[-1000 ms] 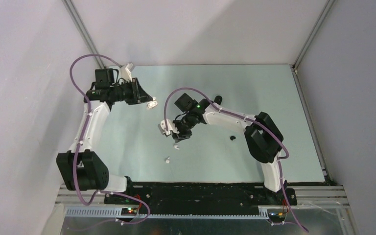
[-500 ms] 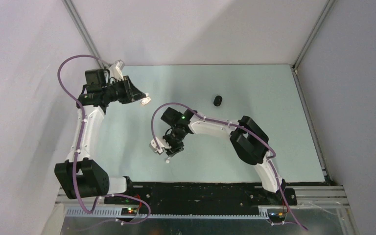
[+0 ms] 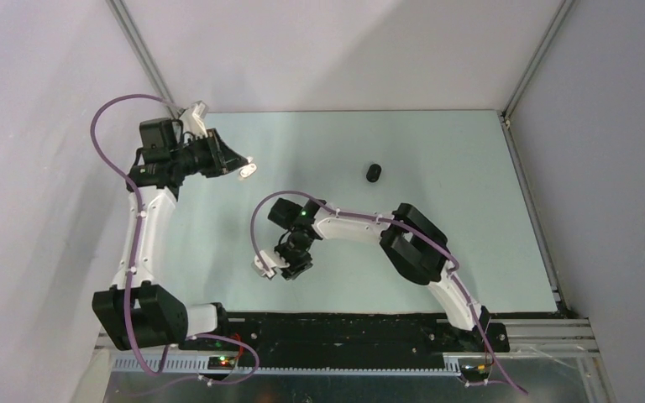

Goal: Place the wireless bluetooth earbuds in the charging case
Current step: Pick up the earbud from the center of the board.

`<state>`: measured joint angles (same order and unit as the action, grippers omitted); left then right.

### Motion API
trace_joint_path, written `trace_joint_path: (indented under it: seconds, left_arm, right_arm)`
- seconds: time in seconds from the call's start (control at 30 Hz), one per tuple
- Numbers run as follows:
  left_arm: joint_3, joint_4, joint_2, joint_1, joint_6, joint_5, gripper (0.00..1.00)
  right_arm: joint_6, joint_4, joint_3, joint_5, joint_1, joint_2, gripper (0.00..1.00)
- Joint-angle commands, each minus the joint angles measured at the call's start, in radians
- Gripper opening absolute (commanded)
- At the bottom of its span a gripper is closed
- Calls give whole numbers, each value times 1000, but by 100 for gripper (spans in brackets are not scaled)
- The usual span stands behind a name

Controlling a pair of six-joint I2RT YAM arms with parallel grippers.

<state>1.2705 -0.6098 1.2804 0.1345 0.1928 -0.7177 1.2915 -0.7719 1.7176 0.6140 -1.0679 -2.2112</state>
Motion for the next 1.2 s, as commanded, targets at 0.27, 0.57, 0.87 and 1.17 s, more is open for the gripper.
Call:
trace_joint_path:
  seconds: [0.27, 0.57, 0.87, 1.17]
  left_arm:
    - [-34, 50, -57, 11, 34, -33, 0]
    - [-45, 55, -54, 10, 39, -35, 0]
    - [-45, 60, -49, 11, 41, -36, 0]
    - [-42, 61, -45, 10, 45, -40, 0]
  right_arm:
    - [-2, 39, 51, 2, -21, -27, 45]
    - [-29, 64, 81, 14, -27, -56, 42]
    - [-55, 57, 123, 26, -28, -83, 37]
    - [-123, 30, 174, 16, -26, -108, 33]
